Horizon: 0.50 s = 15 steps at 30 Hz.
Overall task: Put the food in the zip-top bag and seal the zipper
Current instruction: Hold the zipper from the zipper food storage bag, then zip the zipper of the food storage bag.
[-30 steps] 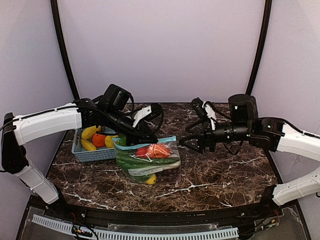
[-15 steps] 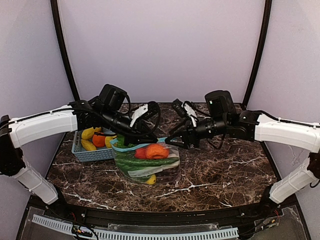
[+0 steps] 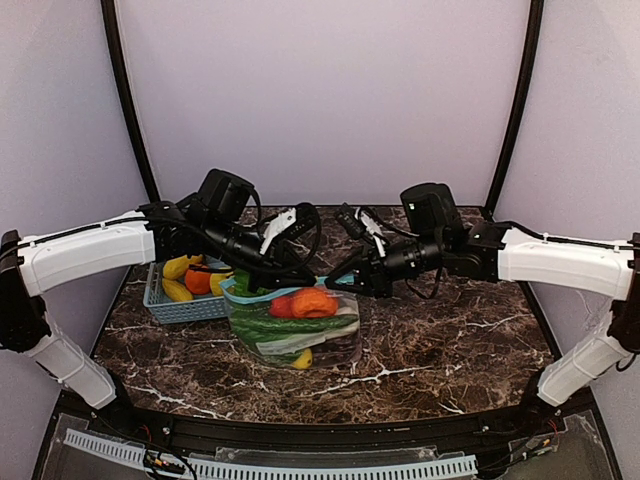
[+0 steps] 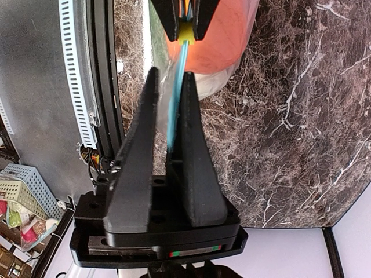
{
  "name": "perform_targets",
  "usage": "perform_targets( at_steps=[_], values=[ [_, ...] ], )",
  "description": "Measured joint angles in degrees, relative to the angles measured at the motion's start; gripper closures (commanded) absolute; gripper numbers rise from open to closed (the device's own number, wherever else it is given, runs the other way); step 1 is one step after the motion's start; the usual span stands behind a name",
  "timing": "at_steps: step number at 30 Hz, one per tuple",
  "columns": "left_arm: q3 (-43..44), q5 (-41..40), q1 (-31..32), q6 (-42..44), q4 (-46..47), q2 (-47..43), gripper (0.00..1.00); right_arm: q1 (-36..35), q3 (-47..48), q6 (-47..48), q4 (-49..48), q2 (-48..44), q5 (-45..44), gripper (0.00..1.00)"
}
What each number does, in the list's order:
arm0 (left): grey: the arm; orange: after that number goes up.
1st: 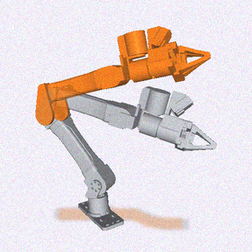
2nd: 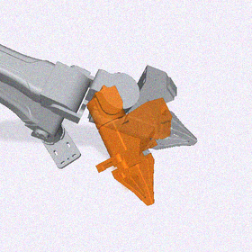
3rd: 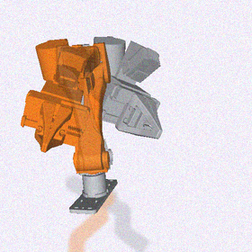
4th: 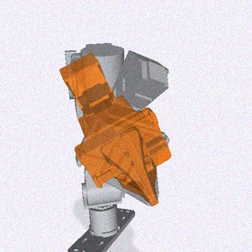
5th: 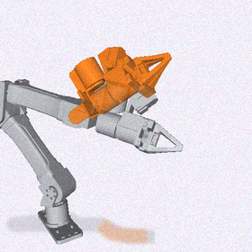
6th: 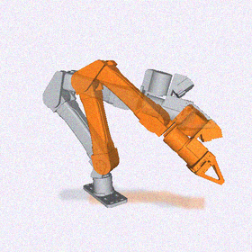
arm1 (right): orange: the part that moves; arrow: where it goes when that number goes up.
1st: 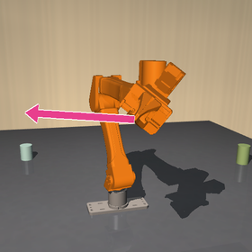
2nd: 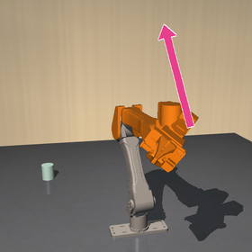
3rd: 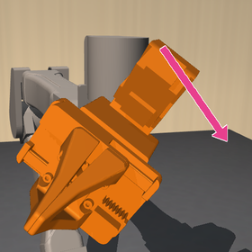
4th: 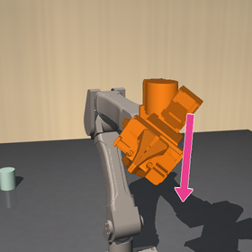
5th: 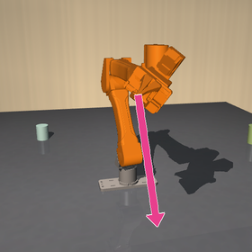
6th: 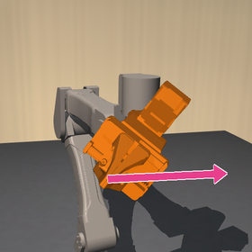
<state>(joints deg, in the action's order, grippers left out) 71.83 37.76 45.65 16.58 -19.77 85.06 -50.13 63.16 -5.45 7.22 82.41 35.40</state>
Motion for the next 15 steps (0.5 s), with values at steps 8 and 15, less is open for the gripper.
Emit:
perform_targets(
  at_steps=[8, 15],
  values=[
    [0.0, -0.3, 0.0, -0.1, 0.0, 0.0, 0.99, 0.2, 0.0, -0.6, 0.0, 0.2, -1.9, 1.00],
    [0.0, -3.6, 0.4, 1.4, 0.6, -1.0, 0.99, -0.8, -0.7, -0.7, -0.9, -1.6, -9.3, 1.00]
  ],
)
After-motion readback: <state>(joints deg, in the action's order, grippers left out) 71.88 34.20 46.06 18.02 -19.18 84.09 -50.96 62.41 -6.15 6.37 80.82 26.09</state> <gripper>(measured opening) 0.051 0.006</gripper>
